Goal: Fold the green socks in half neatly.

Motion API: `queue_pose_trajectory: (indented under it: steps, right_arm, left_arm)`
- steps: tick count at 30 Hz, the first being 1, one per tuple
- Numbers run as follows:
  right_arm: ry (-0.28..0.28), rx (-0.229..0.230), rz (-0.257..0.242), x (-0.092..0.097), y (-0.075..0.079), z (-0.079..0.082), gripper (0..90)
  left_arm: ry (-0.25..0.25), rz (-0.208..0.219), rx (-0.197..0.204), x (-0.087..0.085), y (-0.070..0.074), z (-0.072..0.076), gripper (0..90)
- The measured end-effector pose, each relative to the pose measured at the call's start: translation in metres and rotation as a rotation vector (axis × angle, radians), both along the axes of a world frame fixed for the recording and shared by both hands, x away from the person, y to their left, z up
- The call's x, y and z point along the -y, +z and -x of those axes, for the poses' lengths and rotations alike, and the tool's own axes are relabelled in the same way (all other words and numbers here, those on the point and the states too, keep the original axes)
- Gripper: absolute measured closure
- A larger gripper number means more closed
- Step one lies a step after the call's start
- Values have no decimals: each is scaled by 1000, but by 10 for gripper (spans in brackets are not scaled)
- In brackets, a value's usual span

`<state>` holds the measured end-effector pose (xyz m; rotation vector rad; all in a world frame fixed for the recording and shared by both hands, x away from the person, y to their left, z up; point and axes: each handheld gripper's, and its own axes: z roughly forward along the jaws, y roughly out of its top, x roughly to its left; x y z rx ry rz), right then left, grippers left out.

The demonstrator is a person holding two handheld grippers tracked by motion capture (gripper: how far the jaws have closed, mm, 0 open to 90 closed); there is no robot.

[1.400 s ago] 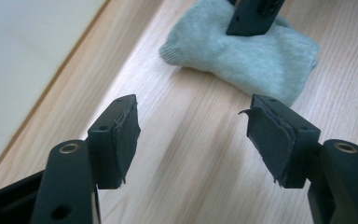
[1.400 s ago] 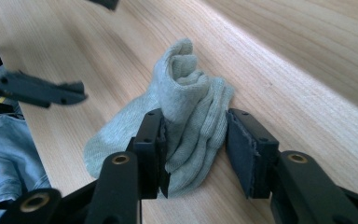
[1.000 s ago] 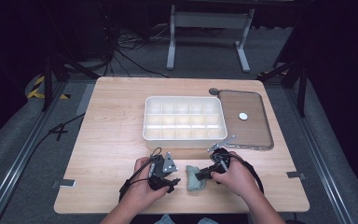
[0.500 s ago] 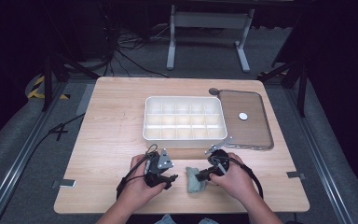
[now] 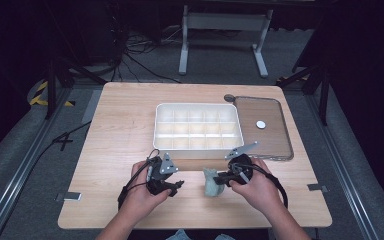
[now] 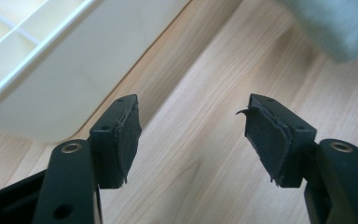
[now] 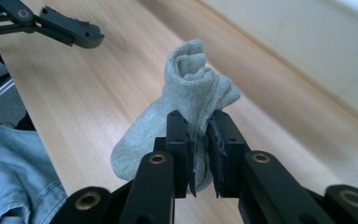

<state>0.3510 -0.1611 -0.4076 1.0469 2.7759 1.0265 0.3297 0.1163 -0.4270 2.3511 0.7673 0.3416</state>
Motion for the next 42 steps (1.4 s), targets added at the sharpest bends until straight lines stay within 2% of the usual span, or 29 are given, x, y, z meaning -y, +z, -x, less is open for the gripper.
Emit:
queue_pose_trajectory:
  steps: [2,4,8,12,13,21,26,33,42]
  right_arm:
    - [0,19,8,1,7,-1,795]
    - [-3,40,22,2,14,-3,794]
    - [-17,67,40,7,23,-8,793]
    - [-35,65,29,10,33,-12,793]
    - [-47,80,36,12,40,-15,792]
    - [-60,138,78,15,60,-28,791]
    - [-69,175,97,17,65,-37,790]
    - [-93,202,131,21,77,-52,789]
    - [-129,220,149,29,81,-64,784]
  left_arm:
    - [23,1,-3,-5,0,-2,361]
    - [36,-21,-1,-9,2,-4,359]
    - [62,-17,-4,-17,4,-6,357]
    - [72,-12,-7,-23,6,-8,356]
    - [78,-11,-6,-25,7,-9,355]
    - [98,-10,-2,-31,9,-8,352]
    - [93,-7,-2,-34,9,-8,350]
    - [102,1,-11,-34,8,-10,346]
    - [93,1,-14,-30,7,-12,342]
